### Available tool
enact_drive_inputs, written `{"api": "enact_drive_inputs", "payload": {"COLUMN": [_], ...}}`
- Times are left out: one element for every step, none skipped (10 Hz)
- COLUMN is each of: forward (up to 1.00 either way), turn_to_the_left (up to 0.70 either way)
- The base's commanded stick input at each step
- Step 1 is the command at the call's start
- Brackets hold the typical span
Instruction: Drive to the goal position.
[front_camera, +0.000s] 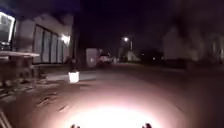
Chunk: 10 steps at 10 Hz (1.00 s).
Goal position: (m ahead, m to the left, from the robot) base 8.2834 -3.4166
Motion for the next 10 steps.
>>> {"api": "enact_drive_inputs", "payload": {"forward": [0.85, 0.85, 0.85, 0.85, 0.85, 0.85, 0.85, 0.85, 0.85, 0.85], "turn_to_the_left": [-0.34, -0.34, -0.10, 0.00, 0.00, 0.00, 0.00, 0.00, 0.00, 0.00]}}
